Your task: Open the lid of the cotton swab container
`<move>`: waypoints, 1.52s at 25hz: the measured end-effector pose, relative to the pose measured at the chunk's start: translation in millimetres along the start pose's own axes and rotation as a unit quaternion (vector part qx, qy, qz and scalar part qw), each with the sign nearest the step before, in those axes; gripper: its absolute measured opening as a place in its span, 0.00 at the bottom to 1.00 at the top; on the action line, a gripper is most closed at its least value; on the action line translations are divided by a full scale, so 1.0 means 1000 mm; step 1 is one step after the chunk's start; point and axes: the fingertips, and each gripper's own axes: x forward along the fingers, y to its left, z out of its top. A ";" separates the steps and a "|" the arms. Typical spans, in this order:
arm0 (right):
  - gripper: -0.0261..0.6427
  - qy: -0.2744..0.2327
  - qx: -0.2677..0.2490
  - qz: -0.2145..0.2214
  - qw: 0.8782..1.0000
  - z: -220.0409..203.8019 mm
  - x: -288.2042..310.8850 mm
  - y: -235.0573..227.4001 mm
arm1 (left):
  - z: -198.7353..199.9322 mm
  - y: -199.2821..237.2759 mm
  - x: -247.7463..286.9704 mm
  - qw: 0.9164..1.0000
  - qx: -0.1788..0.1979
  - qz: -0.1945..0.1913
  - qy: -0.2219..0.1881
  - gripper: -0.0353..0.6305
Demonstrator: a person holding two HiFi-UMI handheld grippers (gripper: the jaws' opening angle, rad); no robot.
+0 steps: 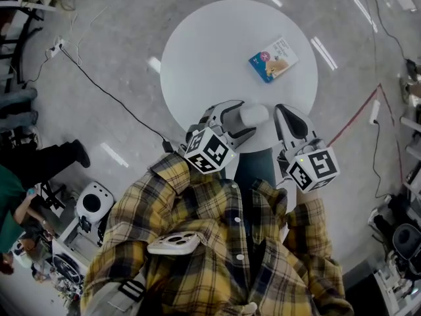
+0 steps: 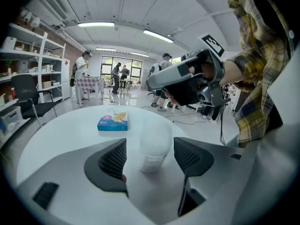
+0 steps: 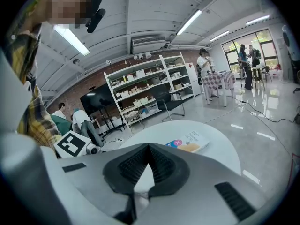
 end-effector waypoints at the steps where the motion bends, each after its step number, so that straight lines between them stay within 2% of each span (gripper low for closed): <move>1: 0.06 0.000 0.002 -0.001 1.000 0.000 0.000 0.000 | -0.004 0.000 0.004 1.000 0.005 -0.004 0.008 0.52; 12: 0.06 0.005 0.022 -0.005 1.000 -0.005 0.001 0.003 | -0.029 -0.002 0.028 0.995 0.067 -0.035 0.059 0.52; 29: 0.06 0.010 0.034 -0.016 0.999 -0.011 -0.004 0.001 | -0.030 -0.002 0.040 0.992 0.097 -0.029 0.078 0.51; 34: 0.06 0.010 0.036 -0.016 0.999 -0.011 -0.005 0.001 | -0.031 0.001 0.038 0.990 0.110 -0.027 0.081 0.38; 38: 0.06 0.008 0.034 -0.015 0.999 -0.009 -0.006 0.002 | -0.030 0.000 0.038 0.990 0.114 -0.031 0.080 0.37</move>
